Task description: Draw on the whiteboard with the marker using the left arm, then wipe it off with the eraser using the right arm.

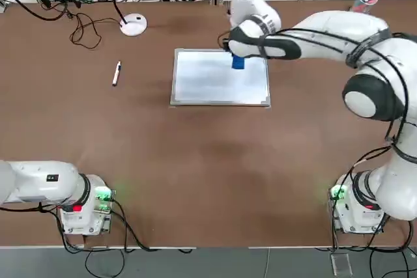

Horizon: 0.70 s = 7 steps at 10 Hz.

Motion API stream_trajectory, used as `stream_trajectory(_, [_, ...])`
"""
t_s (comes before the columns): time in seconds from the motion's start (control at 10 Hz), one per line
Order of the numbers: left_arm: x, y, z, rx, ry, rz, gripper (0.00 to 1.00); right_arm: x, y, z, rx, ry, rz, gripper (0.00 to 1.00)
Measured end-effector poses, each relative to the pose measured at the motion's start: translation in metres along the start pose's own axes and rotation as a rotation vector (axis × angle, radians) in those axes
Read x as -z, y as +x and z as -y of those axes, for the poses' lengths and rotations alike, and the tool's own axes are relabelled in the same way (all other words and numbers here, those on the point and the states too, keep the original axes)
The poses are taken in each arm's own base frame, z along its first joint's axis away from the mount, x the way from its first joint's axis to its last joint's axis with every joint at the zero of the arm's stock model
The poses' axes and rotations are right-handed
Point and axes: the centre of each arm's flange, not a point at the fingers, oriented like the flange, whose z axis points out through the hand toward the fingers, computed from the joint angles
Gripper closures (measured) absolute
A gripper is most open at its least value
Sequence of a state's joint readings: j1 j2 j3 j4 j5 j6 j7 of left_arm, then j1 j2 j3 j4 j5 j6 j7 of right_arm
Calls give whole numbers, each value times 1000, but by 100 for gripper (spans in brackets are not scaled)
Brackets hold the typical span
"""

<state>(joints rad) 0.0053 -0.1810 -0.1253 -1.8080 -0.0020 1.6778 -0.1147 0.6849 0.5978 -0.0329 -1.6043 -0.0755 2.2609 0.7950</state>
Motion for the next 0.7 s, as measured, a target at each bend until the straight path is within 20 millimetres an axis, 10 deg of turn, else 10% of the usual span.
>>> stream_trajectory(0.4, [-1, 2, 0, -1, -1, -3, 0, -66, -14, -26, 27, -37, -8, 44])
stream_trajectory(0.7, [-2, 2, 0, -1, -1, -4, 0, -81, -19, -24, 28, -41, -5, 44])
